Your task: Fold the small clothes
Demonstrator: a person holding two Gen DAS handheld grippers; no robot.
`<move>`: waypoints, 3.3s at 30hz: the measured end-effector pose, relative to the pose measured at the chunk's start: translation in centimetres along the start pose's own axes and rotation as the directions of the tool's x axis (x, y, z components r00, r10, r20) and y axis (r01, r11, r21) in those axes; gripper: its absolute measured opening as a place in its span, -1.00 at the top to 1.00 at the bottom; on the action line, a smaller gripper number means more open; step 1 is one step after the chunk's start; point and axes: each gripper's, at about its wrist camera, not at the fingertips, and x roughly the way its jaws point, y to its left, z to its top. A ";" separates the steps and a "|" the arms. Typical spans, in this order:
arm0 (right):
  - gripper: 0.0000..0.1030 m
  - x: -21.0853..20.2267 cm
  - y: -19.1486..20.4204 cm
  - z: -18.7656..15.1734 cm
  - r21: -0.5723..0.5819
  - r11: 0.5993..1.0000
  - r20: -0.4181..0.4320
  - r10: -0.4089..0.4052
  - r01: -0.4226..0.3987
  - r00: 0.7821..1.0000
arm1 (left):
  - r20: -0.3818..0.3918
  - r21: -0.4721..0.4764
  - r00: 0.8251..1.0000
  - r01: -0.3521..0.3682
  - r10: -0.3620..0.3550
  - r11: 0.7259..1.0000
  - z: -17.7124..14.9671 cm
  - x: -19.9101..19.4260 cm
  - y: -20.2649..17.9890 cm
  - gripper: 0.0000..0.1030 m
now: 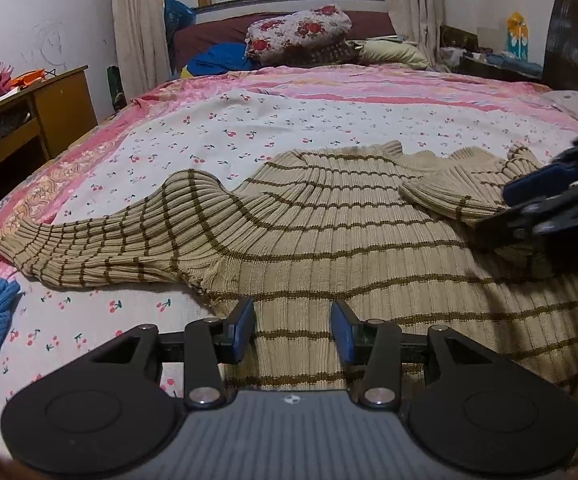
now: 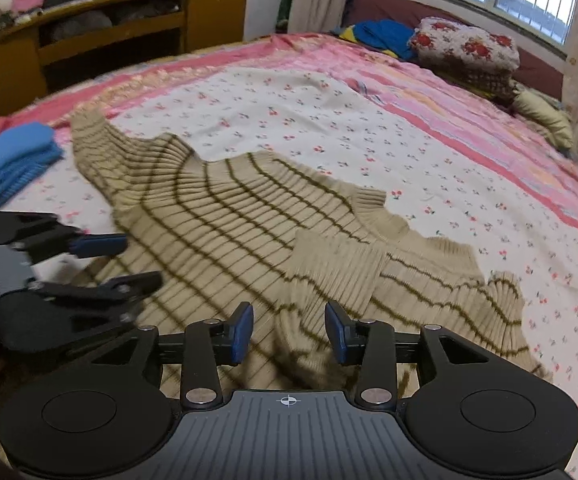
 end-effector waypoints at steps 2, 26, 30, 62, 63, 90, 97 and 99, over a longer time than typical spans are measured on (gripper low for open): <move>0.45 1.2 0.5 0.3 -0.036 0.998 -0.027 -0.044 0.043 0.999 | 0.003 -0.011 1.000 0.008 -0.008 1.000 -0.1 0.0 0.2 0.06; 0.26 -3.5 -5.7 -0.9 0.228 0.973 0.161 -0.009 -0.029 0.987 | 0.034 -0.038 0.999 0.038 -0.037 0.999 -0.8 -0.3 0.7 0.05; 0.26 -1.5 -6.8 -4.6 0.229 0.971 0.012 -0.068 0.063 0.998 | 0.039 -0.042 0.999 0.030 -0.028 0.999 -0.8 -0.3 0.6 0.05; 0.86 2.7 4.5 3.1 -0.005 0.991 0.108 0.132 -0.132 0.985 | 0.032 -0.091 0.999 -0.037 0.040 0.995 -1.3 -1.9 2.9 0.05; 0.84 3.1 4.7 3.2 -0.012 0.991 0.097 0.132 -0.131 0.986 | 0.030 -0.089 0.999 -0.041 0.044 0.995 -1.3 -1.9 3.0 0.05; 0.51 3.2 4.3 1.6 0.056 0.976 0.103 0.206 -0.212 0.973 | -0.139 -0.404 0.970 -0.241 0.201 0.883 3.4 4.6 19.6 0.03; 0.51 3.2 4.4 1.8 0.051 0.978 0.105 0.197 -0.203 0.975 | -0.154 -0.384 0.961 -0.273 0.230 0.882 4.1 6.3 19.6 -0.09; 0.51 3.2 4.4 1.9 0.050 0.979 0.104 0.193 -0.199 0.976 | -0.163 -0.378 0.956 -0.287 0.242 0.880 4.4 6.8 19.8 -0.10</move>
